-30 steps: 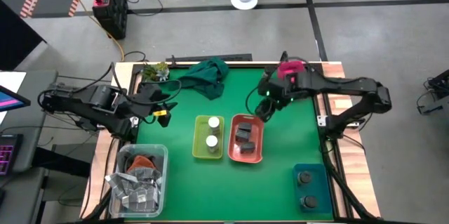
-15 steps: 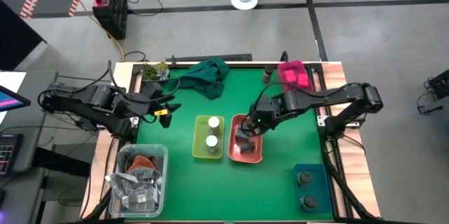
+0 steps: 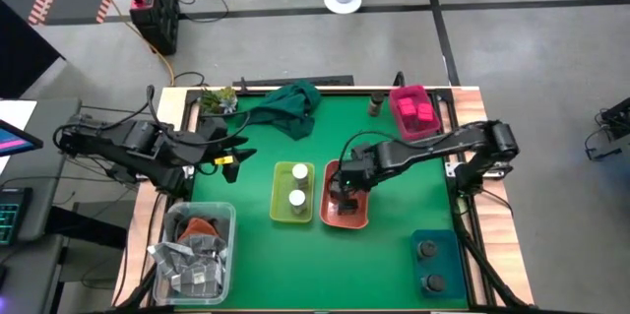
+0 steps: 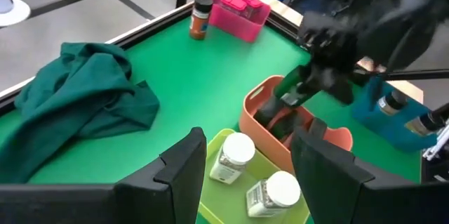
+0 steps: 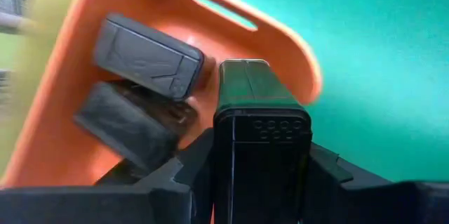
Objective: Sort spices by type
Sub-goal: Put the black seasoning can into the orange bin, then put the black seasoning bottle into the blue bin
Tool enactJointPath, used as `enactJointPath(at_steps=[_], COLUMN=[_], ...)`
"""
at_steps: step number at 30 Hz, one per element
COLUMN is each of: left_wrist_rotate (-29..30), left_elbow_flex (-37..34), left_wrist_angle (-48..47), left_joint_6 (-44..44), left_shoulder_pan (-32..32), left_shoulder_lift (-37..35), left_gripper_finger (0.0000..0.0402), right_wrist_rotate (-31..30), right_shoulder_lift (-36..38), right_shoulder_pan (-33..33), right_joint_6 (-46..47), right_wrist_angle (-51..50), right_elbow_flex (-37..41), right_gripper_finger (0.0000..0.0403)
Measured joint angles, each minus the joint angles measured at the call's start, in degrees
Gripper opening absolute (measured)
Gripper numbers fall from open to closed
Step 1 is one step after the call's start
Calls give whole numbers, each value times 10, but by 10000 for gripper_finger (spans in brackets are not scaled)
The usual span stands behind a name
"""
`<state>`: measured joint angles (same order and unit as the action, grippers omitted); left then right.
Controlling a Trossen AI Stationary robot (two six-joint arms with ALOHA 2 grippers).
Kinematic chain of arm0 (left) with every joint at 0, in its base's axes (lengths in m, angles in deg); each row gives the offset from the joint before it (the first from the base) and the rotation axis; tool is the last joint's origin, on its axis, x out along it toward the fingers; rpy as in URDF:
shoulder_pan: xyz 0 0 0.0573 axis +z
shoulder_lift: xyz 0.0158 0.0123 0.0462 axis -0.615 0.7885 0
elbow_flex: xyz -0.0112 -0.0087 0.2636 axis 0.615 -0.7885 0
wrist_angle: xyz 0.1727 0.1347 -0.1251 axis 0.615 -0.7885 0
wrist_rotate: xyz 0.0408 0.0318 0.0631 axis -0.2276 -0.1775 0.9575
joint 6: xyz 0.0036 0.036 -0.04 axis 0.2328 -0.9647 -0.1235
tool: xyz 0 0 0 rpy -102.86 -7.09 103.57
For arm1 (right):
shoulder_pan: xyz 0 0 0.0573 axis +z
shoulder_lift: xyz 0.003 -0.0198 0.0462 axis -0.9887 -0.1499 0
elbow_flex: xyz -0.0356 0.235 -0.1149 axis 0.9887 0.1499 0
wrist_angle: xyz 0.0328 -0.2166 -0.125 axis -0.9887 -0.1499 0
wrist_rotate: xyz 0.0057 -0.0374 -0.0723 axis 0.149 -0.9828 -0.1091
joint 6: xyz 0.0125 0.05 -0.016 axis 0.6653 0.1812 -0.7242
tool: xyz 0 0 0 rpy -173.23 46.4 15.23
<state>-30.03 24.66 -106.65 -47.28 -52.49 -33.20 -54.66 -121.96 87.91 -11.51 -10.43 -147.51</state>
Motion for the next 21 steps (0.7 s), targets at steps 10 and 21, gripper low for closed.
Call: enactJointPath(at_steps=[10,21], left_wrist_rotate=[-12,-17], left_elbow_flex=[0,0], left_wrist_angle=[-2,-2], left_joint_6=[-9,-23], left_shoulder_pan=[-7,-7], left_shoulder_lift=[-3,-3], left_gripper_finger=[196,196], right_wrist_rotate=[13,39], right_shoulder_lift=[-64,2], right_shoulder_pan=[14,-20], right_joint_6=[-22,-64], right_wrist_angle=[54,9], right_elbow_flex=[1,1], right_gripper_finger=[218,316])
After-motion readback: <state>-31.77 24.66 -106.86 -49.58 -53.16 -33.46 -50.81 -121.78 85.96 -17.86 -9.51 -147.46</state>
